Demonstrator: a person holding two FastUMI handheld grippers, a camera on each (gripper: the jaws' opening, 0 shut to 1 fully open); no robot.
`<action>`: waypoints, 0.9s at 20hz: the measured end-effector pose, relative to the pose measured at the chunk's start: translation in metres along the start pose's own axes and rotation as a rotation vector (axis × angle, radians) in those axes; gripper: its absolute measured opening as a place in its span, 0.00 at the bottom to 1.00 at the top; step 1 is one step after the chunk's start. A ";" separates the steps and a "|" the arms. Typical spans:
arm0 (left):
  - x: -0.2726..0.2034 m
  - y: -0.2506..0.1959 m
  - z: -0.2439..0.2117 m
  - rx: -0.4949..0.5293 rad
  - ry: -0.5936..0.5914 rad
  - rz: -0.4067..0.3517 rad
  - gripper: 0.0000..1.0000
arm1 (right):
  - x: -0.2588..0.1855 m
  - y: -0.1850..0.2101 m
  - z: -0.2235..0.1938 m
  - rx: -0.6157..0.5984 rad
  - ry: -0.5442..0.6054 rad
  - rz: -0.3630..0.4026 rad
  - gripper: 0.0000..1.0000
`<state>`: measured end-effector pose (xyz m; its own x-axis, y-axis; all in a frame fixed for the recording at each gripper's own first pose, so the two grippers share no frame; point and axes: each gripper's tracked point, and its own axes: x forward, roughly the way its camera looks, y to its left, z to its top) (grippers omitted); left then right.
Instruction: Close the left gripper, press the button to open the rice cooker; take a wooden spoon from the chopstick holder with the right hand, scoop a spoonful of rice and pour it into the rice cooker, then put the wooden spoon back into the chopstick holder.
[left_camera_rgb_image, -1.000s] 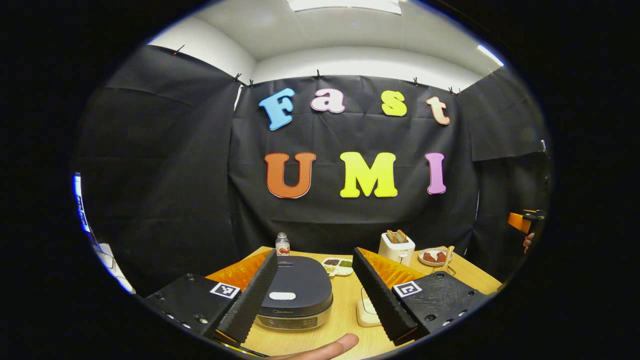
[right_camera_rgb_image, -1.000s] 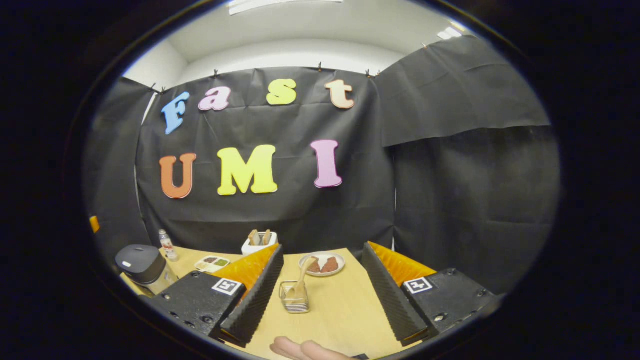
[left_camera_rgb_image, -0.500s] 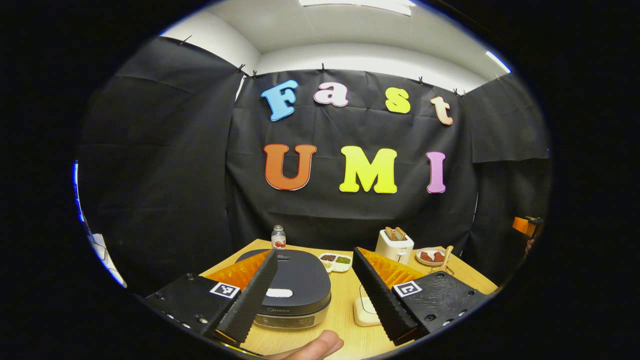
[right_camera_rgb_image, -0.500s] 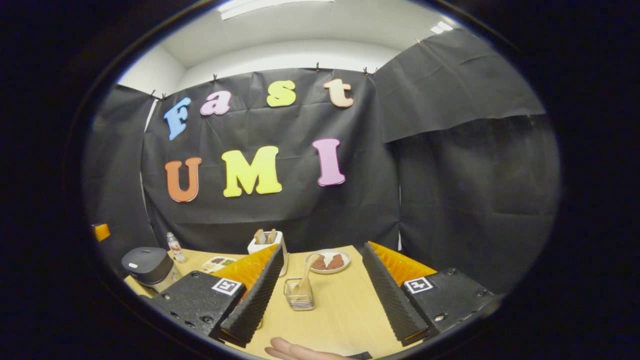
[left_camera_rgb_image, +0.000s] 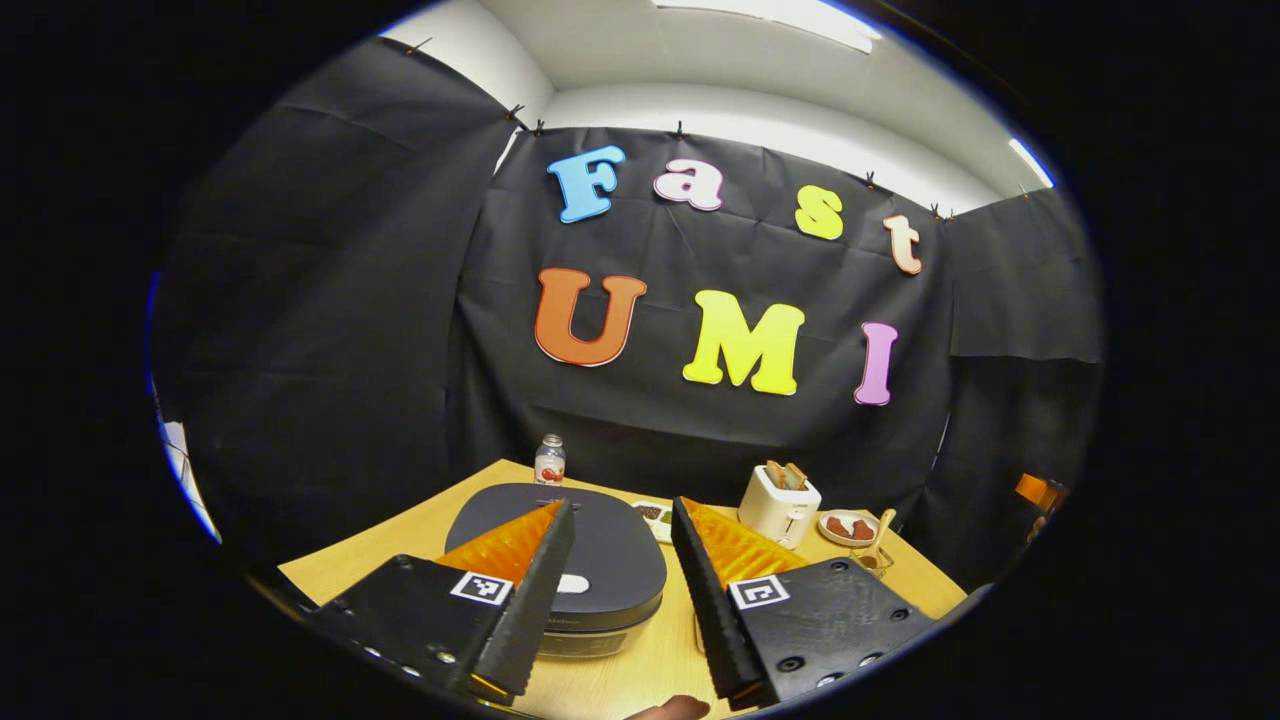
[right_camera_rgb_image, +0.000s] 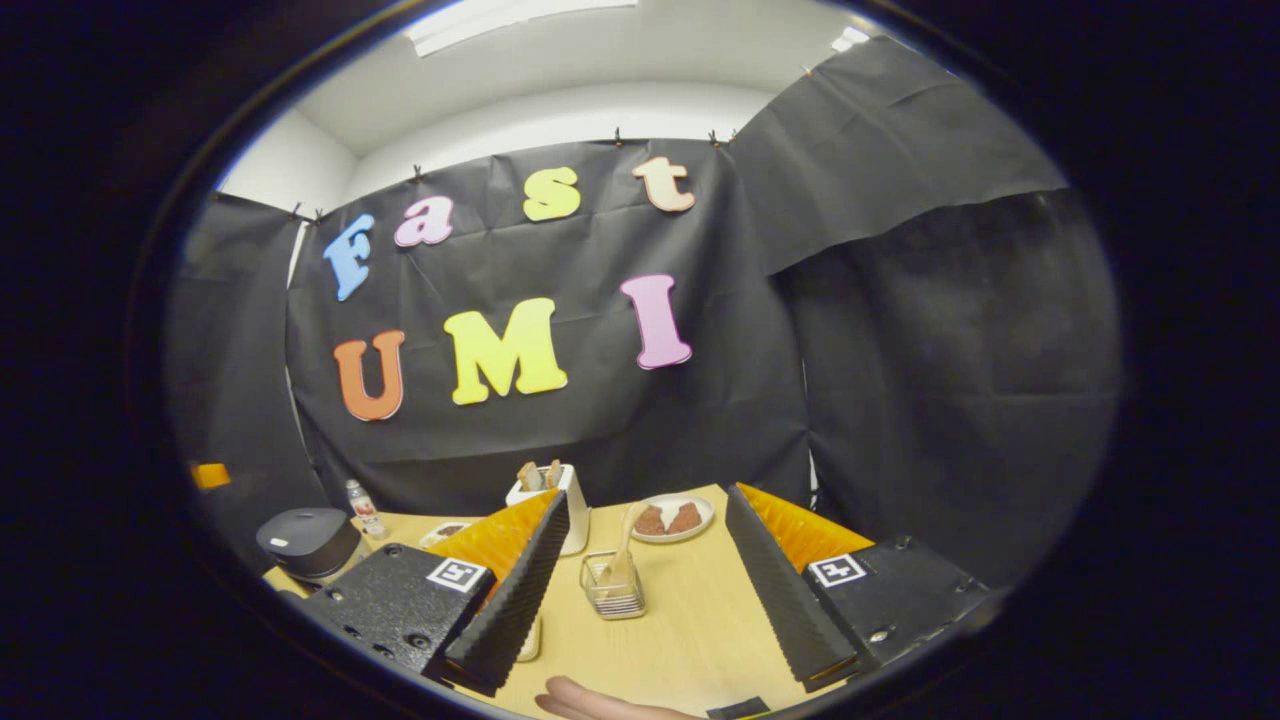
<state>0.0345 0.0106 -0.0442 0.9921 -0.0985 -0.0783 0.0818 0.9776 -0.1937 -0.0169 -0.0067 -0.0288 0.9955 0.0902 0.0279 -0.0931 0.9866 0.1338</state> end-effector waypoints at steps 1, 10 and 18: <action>0.003 -0.002 -0.007 0.002 0.020 -0.008 0.39 | -0.001 0.005 -0.002 -0.002 -0.001 0.015 1.00; 0.029 0.026 -0.044 0.141 0.123 0.058 0.00 | 0.005 0.003 -0.009 -0.002 -0.017 -0.015 0.96; 0.050 0.053 -0.083 0.034 0.262 0.112 0.00 | 0.020 -0.010 -0.028 0.036 0.035 -0.036 0.96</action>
<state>0.0808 0.0417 -0.1391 0.9369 -0.0297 -0.3484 -0.0197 0.9903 -0.1373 0.0046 -0.0110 -0.0575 0.9981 0.0597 -0.0119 -0.0568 0.9839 0.1695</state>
